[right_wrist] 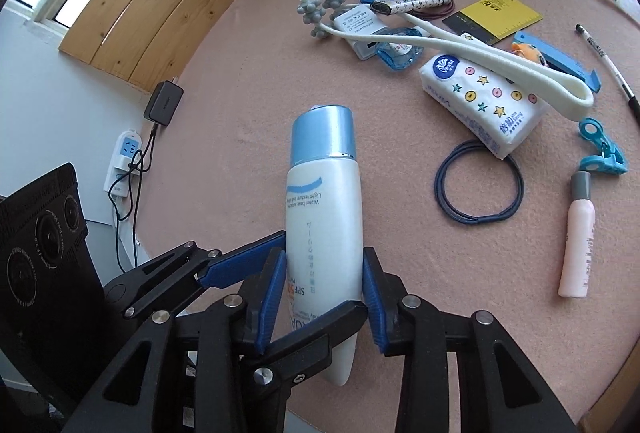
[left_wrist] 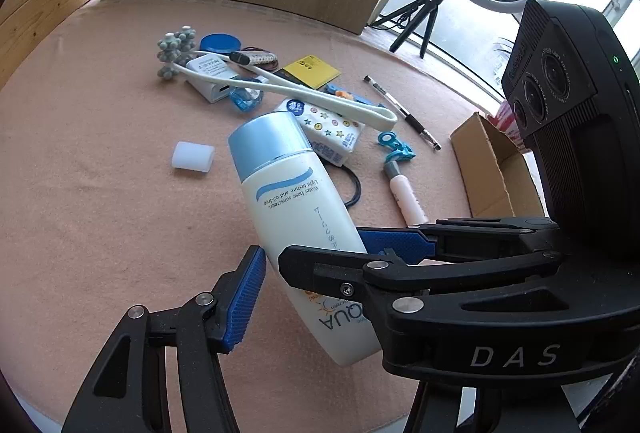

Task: Organize objects
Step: 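Carry the sunscreen bottle into the cardboard box and open the right gripper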

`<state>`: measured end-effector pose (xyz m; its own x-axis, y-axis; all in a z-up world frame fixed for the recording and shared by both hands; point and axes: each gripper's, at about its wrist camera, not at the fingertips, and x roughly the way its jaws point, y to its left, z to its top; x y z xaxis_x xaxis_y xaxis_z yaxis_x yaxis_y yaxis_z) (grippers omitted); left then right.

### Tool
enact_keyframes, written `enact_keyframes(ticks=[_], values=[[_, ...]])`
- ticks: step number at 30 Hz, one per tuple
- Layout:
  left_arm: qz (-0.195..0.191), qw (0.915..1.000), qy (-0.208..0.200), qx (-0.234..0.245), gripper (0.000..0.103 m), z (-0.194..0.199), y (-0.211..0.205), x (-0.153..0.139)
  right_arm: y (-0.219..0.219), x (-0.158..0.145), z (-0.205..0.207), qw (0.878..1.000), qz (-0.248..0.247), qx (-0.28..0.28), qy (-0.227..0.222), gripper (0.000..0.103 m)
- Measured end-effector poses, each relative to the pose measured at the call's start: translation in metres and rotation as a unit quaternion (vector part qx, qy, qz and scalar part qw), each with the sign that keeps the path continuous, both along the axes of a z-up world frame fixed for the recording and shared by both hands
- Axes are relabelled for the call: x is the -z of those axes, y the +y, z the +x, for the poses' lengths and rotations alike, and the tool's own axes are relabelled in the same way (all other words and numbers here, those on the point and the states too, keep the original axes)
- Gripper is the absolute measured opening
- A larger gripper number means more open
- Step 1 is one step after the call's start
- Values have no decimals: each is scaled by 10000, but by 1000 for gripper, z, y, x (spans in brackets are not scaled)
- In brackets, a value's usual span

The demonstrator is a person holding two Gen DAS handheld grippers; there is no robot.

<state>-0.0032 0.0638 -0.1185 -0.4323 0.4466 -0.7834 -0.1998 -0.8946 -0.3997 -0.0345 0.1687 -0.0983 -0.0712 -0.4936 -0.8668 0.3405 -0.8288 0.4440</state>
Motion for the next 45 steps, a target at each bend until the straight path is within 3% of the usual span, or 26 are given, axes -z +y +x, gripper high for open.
enact_keyframes(ticks=[8, 16, 27, 34, 40, 45], values=[[162, 9958, 308, 850, 61, -5, 84, -31, 80, -39, 10, 9955, 45, 837, 443, 34], [335, 9826, 489, 1763, 61, -5, 184, -51, 178, -67, 27, 9793, 204, 1874, 741, 34], [205, 9671, 444, 2495, 60, 3, 263, -42, 267, -66, 48, 9549, 271, 2860, 747, 32], [3, 9658, 548, 2536, 60, 2, 260, -40, 285, -58, 52, 9477, 264, 3108, 683, 31], [-128, 9755, 496, 2141, 60, -11, 216, -39, 278, -65, 50, 9445, 569, 3097, 933, 39], [-507, 9835, 400, 1688, 60, -19, 165, -30, 254, -71, 44, 9484, 696, 2857, 1189, 40]])
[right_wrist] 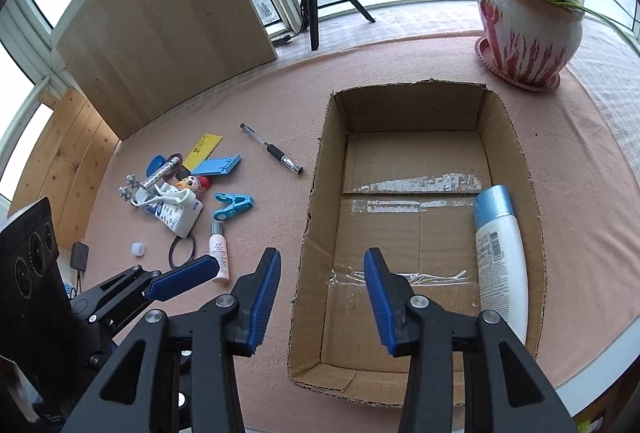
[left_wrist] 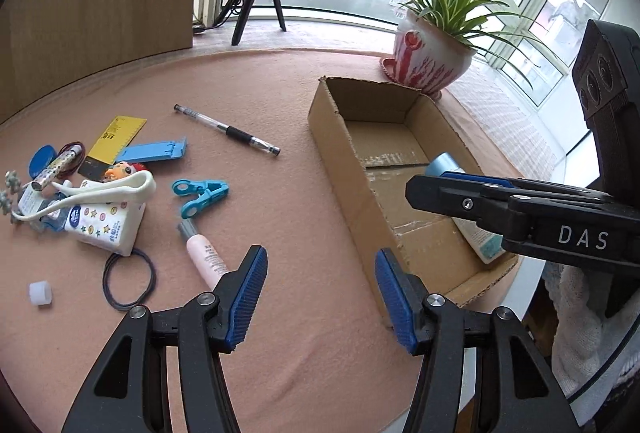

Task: Organize objects
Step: 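Grasp the small pink bottle with the right gripper while the left grasps the dark blue hair tie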

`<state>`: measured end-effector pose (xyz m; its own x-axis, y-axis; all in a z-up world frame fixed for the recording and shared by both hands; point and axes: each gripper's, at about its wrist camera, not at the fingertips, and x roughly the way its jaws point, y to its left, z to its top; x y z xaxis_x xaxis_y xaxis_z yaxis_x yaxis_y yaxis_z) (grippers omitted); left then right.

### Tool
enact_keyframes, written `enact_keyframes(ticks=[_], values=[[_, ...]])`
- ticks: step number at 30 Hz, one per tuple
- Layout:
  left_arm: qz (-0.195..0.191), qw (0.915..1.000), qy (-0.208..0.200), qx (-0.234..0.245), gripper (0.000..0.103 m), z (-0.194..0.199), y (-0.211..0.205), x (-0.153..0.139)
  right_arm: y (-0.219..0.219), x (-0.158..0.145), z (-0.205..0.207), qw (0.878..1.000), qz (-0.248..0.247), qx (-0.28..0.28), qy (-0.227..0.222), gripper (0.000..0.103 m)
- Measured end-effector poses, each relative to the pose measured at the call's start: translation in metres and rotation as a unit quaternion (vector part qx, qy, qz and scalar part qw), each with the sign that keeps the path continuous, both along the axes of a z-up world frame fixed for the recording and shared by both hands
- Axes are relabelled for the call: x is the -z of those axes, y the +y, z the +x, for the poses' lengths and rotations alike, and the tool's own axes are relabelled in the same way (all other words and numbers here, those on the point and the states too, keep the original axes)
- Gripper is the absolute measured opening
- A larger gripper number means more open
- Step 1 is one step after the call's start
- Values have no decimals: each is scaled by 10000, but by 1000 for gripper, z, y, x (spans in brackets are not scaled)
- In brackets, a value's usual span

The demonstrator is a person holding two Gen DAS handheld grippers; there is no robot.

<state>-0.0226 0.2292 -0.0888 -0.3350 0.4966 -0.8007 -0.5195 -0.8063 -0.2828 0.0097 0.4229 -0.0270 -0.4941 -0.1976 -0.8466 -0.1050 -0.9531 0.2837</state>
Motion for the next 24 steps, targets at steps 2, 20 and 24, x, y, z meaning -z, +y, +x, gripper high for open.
enact_keyframes(ticks=[2, 20, 24], values=[[-143, 9995, -82, -268, 60, -7, -24, 7, -13, 0, -4, 9999, 45, -133, 29, 40], [-1010, 9877, -817, -869, 48, -60, -110, 68, -127, 57, -50, 9917, 528, -1004, -611, 35], [-1031, 9875, -805, -876, 48, -69, -106, 71, -138, 73, -59, 9890, 685, -1048, -786, 35]])
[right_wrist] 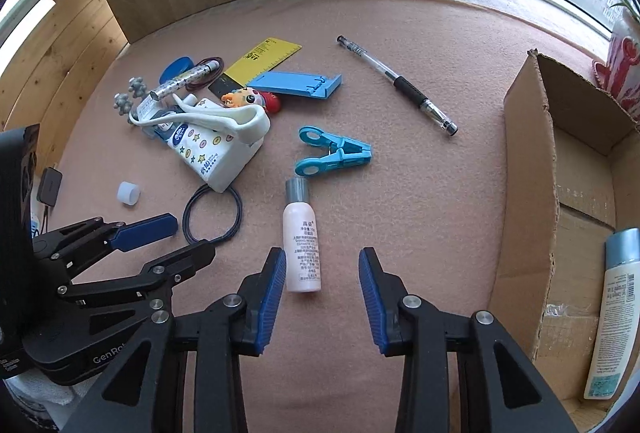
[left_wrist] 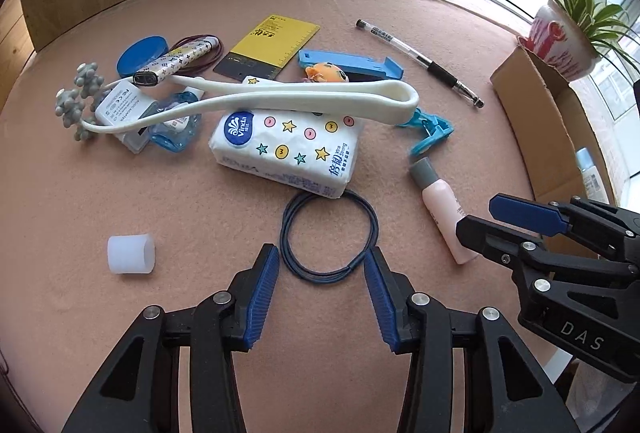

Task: Organize objects
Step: 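Grasp the small pink bottle with the right gripper while the left grasps the dark blue hair tie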

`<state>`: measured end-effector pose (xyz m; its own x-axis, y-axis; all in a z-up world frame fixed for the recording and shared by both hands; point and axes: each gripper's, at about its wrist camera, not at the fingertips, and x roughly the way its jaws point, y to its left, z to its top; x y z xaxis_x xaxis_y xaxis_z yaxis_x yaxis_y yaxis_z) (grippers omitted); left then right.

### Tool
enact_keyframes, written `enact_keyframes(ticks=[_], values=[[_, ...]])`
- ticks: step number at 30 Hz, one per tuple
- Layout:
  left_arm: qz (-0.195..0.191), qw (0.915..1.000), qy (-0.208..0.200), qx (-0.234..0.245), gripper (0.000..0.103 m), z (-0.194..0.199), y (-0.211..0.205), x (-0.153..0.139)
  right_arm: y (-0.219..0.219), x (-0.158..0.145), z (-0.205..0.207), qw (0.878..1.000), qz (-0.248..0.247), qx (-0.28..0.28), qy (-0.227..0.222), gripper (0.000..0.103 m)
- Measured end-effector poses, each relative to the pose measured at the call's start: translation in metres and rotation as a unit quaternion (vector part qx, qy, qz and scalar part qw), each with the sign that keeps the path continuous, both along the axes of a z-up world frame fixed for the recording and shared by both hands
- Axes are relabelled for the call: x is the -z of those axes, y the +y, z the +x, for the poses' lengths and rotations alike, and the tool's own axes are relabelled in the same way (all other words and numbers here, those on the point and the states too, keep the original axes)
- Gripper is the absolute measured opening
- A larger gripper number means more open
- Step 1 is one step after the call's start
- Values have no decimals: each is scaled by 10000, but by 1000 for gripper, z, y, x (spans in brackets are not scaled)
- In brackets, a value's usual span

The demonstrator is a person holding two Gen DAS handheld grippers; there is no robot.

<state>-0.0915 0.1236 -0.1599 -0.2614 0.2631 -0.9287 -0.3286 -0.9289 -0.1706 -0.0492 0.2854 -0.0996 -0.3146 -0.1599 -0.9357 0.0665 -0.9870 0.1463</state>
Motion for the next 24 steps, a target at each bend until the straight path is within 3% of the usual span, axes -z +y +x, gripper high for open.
enact_keyframes(ticks=[3, 6, 9, 17, 24], values=[[-26, 10000, 29, 8, 46, -6, 4, 0, -4, 9, -7, 9999, 84, 3, -98, 34], [-93, 9999, 120, 22, 30, -8, 6, 1, -8, 14, -11, 9997, 215, 0, -131, 34], [-89, 9998, 124, -144, 5, -14, 0, 3, -10, 18, -14, 9995, 258, -39, -176, 30], [147, 9995, 96, -278, 3, -7, -14, 2, -15, 21, -19, 9985, 524, -141, -103, 19], [347, 9980, -11, -521, 3, 12, -37, 1, -9, 19, -11, 9988, 454, -166, -48, 19]])
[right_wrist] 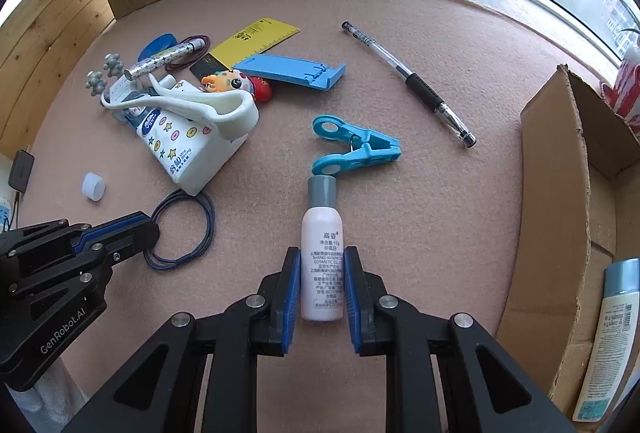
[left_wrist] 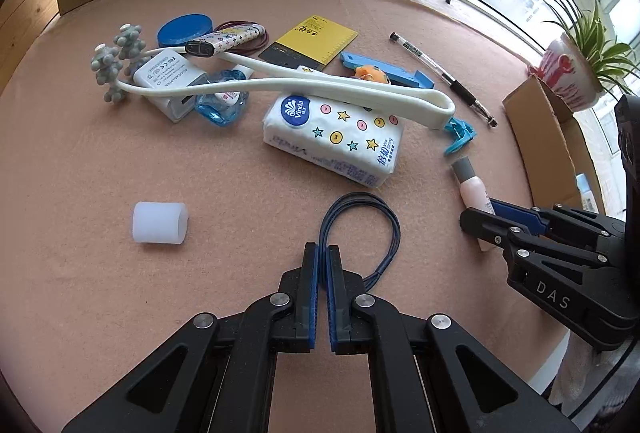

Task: Organize objects
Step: 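Grasp the small pink bottle with the right gripper while the left grasps the dark blue hair tie, then carry the pink bottle and hair tie into the box and open both grippers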

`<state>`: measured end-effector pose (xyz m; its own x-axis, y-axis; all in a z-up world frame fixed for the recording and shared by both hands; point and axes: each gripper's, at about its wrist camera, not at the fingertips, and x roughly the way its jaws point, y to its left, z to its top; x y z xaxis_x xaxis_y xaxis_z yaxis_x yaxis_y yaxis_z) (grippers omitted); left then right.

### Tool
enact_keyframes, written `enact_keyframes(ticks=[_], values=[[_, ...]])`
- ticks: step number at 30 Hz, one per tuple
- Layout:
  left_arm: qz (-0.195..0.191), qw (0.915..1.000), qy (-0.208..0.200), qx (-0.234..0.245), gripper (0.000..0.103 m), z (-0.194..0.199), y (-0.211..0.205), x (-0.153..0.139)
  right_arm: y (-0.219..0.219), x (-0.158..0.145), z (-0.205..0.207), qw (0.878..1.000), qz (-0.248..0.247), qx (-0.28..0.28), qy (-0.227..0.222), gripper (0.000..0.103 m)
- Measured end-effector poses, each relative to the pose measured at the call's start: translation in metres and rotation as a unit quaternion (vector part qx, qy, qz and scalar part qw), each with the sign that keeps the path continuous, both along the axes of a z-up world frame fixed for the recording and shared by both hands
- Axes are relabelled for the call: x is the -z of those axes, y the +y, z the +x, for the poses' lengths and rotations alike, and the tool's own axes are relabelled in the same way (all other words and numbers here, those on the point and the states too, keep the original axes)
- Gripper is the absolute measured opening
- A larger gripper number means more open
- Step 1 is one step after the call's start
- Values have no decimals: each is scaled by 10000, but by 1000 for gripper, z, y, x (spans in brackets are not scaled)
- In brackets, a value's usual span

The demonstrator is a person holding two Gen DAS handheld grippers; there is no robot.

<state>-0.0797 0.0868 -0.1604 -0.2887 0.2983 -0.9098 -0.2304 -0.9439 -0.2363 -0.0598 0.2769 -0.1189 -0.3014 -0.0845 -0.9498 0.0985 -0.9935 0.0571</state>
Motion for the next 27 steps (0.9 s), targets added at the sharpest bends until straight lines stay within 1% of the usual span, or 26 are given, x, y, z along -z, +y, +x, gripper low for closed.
enact_keyframes(ticks=[4, 8, 12, 17, 20, 27], values=[[145, 9998, -20, -144, 3, 11, -14, -5, 2, -1, 6, 10000, -91, 15, 20, 19], [236, 9995, 130, -184, 3, 21, -18, -20, 5, -4, 14, 9997, -248, 83, 38, 19], [377, 9987, 290, -182, 3, 25, -16, -38, 8, -14, 23, 9992, -355, 104, 131, 19], [548, 9971, 512, -99, 3, 27, -4, -63, 13, -35, 33, 9980, -513, 124, 336, 19], [661, 9955, 674, 41, 3, 31, 7, -81, 20, -50, 41, 9968, -630, 167, 471, 19], [928, 9894, 1003, 490, 3, 35, 52, -120, 52, -83, 63, 9934, -661, 403, 845, 19]])
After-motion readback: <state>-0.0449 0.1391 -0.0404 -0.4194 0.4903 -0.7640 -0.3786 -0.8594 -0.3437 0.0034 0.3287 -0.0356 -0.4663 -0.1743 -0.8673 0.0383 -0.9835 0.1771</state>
